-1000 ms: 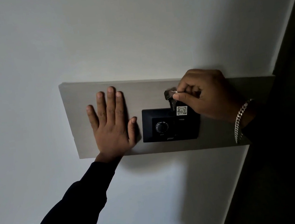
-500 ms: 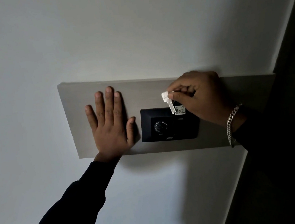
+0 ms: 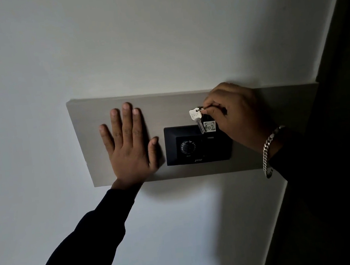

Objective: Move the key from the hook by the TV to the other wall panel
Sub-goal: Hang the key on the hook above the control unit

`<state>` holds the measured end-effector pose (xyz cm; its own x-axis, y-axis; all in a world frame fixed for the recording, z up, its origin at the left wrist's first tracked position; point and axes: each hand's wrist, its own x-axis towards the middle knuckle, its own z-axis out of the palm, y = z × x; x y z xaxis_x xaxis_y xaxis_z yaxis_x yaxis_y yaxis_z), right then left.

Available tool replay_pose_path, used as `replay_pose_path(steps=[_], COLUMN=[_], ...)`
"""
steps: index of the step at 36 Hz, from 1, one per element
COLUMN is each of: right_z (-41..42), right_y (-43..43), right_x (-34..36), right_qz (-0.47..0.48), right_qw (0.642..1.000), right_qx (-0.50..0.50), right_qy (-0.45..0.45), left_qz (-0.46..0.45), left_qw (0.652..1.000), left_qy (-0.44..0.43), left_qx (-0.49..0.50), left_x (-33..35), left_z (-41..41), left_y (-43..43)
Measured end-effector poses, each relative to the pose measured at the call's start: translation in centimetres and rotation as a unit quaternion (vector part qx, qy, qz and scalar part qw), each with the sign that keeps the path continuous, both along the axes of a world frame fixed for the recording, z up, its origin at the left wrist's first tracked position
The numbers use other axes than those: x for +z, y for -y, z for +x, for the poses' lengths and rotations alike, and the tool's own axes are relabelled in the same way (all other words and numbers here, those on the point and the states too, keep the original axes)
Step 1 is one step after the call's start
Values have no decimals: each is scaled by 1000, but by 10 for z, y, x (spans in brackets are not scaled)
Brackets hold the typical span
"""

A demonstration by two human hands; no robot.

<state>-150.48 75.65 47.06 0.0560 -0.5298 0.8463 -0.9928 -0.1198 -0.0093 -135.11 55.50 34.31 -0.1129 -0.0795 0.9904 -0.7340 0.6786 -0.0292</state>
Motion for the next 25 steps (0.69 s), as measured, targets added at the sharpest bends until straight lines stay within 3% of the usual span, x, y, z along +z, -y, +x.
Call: replay_pose_path(steps=[25], right_z=[-5], right_y=[3], right_x=[-34], right_qz=[-84], right_qw=[996], right_qx=[-2], right_qy=[25], left_qz=[32], left_qw=[999], left_qy=[35], left_qx=[25], left_x=[-2], left_z=[-1], left_y=[1])
